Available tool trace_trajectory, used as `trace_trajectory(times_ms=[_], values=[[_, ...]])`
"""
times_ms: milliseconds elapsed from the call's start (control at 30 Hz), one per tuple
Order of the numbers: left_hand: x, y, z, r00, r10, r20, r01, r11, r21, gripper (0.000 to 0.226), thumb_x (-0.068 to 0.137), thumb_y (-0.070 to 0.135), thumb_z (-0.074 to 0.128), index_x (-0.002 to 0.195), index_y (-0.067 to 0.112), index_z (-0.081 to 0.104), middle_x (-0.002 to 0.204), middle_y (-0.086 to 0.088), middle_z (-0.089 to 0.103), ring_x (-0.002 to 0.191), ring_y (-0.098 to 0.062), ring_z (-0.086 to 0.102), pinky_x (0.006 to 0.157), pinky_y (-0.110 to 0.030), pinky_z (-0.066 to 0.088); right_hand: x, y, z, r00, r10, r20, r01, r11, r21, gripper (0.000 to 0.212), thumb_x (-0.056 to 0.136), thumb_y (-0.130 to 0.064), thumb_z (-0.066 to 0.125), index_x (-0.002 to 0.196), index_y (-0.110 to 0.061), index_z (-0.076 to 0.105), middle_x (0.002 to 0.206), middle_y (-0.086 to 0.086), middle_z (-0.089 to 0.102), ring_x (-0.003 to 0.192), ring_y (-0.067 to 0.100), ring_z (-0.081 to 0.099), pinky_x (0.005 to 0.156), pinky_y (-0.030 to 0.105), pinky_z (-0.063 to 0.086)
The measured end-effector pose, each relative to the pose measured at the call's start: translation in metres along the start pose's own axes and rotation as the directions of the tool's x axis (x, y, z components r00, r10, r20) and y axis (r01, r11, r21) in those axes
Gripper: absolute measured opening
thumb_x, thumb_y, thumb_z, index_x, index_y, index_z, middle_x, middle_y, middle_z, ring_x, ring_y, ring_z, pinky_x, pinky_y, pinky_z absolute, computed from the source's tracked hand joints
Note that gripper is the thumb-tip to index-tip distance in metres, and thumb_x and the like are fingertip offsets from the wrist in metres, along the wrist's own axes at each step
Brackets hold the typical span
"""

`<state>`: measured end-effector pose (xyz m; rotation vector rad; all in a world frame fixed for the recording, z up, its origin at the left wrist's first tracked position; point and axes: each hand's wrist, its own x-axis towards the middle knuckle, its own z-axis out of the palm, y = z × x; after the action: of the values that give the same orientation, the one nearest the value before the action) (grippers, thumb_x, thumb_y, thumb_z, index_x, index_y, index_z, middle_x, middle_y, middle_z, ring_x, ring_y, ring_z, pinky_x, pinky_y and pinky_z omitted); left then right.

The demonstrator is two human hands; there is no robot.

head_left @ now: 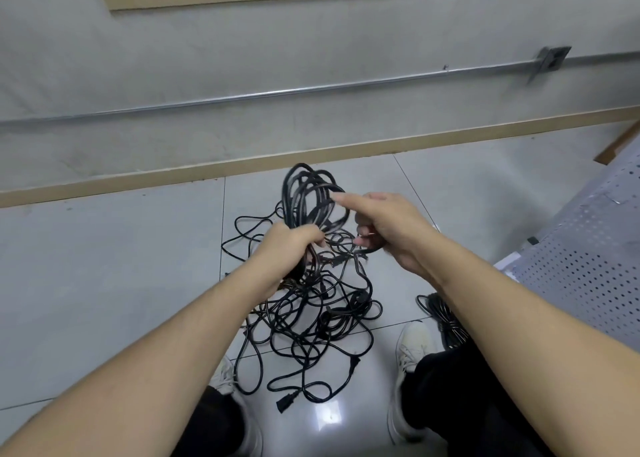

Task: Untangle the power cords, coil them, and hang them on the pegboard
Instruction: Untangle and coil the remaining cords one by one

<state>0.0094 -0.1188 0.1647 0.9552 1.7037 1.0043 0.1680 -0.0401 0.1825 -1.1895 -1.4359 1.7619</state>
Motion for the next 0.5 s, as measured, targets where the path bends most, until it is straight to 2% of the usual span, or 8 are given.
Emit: trace_trajectory(times_ms=[67,100,167,233,300,333,433,500], values=[[0.003,0.002,-0.005,0.995,-0.086,-0.042,0.079,0.987,-0.141,0.022,0.084,0.029,0.067,0.072,0.011,0.07,0.066,-0.008,0.053,0.053,-0.019,0.047,0.052,-0.029,0.037,0.001,-0.001,0.001,0.999,-0.041,0.026,0.038,0.994,0.103,0.03,0.076,-0.04,0.085,0.084,-0.017,0.066,0.067,-0.01,0.061,0.071,0.009,0.057,0.079,0.031,0.049],[0.004,0.003,-0.007,0.993,-0.11,-0.039,0.101,0.979,-0.178,0.026,0.091,0.028,0.064,0.072,0.011,0.071,0.072,-0.011,0.055,0.053,-0.019,0.048,0.05,-0.028,0.037,0.001,-0.001,0.002,0.997,-0.072,0.01,0.07,0.99,0.12,0.03,0.077,-0.042,0.082,0.089,-0.017,0.072,0.082,-0.012,0.071,0.087,0.007,0.063,0.09,0.032,0.048],[0.003,0.003,-0.008,0.993,-0.115,0.001,0.113,0.972,-0.207,0.032,0.097,0.029,0.061,0.071,0.012,0.07,0.082,-0.014,0.061,0.058,-0.019,0.051,0.051,-0.028,0.038,0.001,-0.002,0.007,0.989,-0.126,-0.071,0.132,0.987,0.09,0.022,0.09,-0.043,0.071,0.09,-0.021,0.074,0.11,-0.015,0.073,0.108,-0.002,0.061,0.104,0.033,0.043],[-0.001,0.002,-0.004,0.992,-0.102,0.081,0.117,0.97,-0.211,0.042,0.1,0.031,0.056,0.061,0.017,0.063,0.083,-0.009,0.068,0.061,-0.019,0.051,0.052,-0.028,0.039,0.002,-0.001,0.011,0.965,-0.17,-0.199,0.17,0.985,-0.02,0.026,0.102,-0.043,0.056,0.085,-0.027,0.069,0.106,-0.018,0.068,0.1,-0.005,0.058,0.101,0.036,0.045],[-0.006,0.002,0.003,0.985,-0.085,0.148,0.114,0.974,-0.198,0.053,0.103,0.032,0.051,0.051,0.021,0.049,0.081,-0.008,0.071,0.061,-0.02,0.049,0.048,-0.025,0.039,0.004,0.003,0.016,0.932,-0.207,-0.298,0.188,0.978,-0.09,0.029,0.105,-0.045,0.049,0.085,-0.029,0.063,0.093,-0.012,0.064,0.088,0.006,0.057,0.094,0.043,0.051],[-0.009,0.003,0.005,0.983,-0.069,0.173,0.103,0.976,-0.194,0.054,0.103,0.031,0.049,0.05,0.021,0.045,0.081,-0.008,0.071,0.061,-0.021,0.047,0.045,-0.024,0.039,0.004,0.003,0.018,0.928,-0.202,-0.313,0.188,0.979,-0.074,0.028,0.105,-0.046,0.046,0.087,-0.03,0.062,0.093,-0.009,0.063,0.089,0.011,0.059,0.09,0.046,0.053],[-0.013,0.007,0.006,0.97,-0.016,0.241,0.079,0.965,-0.251,0.046,0.101,0.026,0.043,0.056,0.018,0.04,0.078,-0.009,0.067,0.061,-0.023,0.041,0.042,-0.024,0.036,0.004,0.006,0.027,0.952,-0.158,-0.261,0.162,0.987,-0.006,0.021,0.1,-0.055,0.042,0.091,-0.044,0.057,0.1,-0.004,0.067,0.098,0.034,0.07,0.086,0.053,0.056],[-0.013,0.009,0.003,0.962,-0.005,0.273,0.076,0.964,-0.253,0.041,0.098,0.026,0.044,0.058,0.016,0.041,0.076,-0.008,0.065,0.063,-0.023,0.04,0.042,-0.024,0.035,0.004,0.008,0.029,0.975,-0.087,-0.203,0.101,0.993,0.057,0.025,0.098,-0.062,0.041,0.108,-0.042,0.052,0.109,0.004,0.071,0.094,0.044,0.071,0.084,0.057,0.059]])
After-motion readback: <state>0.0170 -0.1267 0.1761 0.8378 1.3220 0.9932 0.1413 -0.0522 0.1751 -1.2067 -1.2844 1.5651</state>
